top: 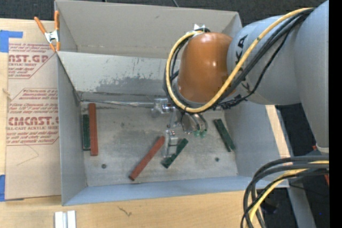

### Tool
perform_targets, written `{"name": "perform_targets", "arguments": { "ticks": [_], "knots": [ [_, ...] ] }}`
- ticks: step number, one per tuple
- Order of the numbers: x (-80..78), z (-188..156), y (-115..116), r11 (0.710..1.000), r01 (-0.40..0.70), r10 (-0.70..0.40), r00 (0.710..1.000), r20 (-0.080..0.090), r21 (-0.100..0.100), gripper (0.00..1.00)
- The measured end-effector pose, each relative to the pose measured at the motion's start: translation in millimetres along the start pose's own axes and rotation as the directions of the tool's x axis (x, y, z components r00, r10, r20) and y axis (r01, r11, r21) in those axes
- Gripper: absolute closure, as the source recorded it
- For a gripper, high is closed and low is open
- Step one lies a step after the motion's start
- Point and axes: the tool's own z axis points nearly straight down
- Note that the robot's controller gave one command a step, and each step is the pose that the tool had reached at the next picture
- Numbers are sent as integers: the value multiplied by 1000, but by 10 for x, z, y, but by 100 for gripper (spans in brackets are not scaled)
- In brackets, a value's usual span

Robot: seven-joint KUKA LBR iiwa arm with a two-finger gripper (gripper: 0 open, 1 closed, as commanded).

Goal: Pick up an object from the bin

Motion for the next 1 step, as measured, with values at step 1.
{"name": "perform_targets", "arguments": {
  "ticks": [1],
  "knots": [
    [79, 603, 65, 1000, 13, -13, 1000, -4, 0, 0]
  ]
}}
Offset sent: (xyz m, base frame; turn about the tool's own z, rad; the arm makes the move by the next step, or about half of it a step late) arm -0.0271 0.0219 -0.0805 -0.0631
